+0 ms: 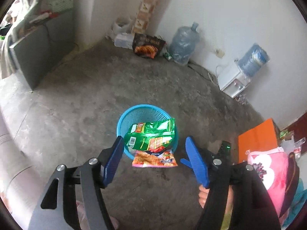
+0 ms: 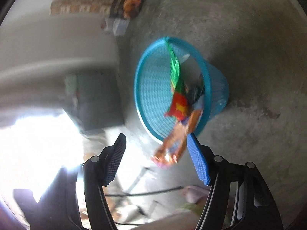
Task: Collect trash
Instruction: 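Open both tools to drop the bags into the basket, then move both open tools back over the table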
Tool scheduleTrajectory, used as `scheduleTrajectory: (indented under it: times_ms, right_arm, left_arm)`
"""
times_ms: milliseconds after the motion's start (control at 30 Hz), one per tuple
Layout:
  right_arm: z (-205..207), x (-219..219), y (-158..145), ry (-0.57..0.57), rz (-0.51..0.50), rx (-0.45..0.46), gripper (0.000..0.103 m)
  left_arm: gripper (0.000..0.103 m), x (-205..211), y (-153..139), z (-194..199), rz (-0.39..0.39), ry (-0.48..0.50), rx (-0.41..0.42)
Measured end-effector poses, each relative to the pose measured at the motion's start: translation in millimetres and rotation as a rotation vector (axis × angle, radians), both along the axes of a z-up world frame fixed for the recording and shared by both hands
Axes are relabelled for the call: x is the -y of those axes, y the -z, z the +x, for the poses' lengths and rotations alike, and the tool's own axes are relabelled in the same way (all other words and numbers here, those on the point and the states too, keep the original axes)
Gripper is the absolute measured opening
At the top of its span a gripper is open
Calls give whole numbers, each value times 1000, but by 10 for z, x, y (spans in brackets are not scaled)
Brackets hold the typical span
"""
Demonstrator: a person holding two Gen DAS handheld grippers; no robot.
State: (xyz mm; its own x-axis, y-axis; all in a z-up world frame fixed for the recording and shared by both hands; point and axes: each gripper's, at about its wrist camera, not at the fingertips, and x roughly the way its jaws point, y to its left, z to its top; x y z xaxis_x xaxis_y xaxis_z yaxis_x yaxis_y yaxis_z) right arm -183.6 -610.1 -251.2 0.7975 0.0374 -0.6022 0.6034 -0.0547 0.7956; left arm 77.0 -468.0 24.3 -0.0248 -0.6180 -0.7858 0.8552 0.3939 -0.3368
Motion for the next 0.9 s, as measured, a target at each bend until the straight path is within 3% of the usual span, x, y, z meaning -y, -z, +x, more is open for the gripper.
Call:
scheduleTrajectory:
  times_ms: [133, 300, 400, 567, 700, 900]
  right_arm:
    - [240, -237, -126, -143, -70, -107, 51]
    - [287, -479, -335, -208, -144, -129, 35]
    - [318, -618, -511, -257, -197, -101, 33]
    - [579, -735, -418, -352, -152, -113, 29]
    - [681, -437, -55, -252, -25, -122, 6]
    - [480, -10, 253, -75, 13, -263, 3]
  left_arm:
    - [68, -583, -236, 75, -31, -47, 10]
    - [70, -1512, -334, 171, -40, -164, -2]
    - [70, -2014, -355, 204, -47, -260, 5]
    - [71, -2792, -395, 219, -90, -420, -2]
    - [71, -3264, -452, 181, -126, -505, -6]
    - [72, -3834, -523, 132, -182, -597, 16]
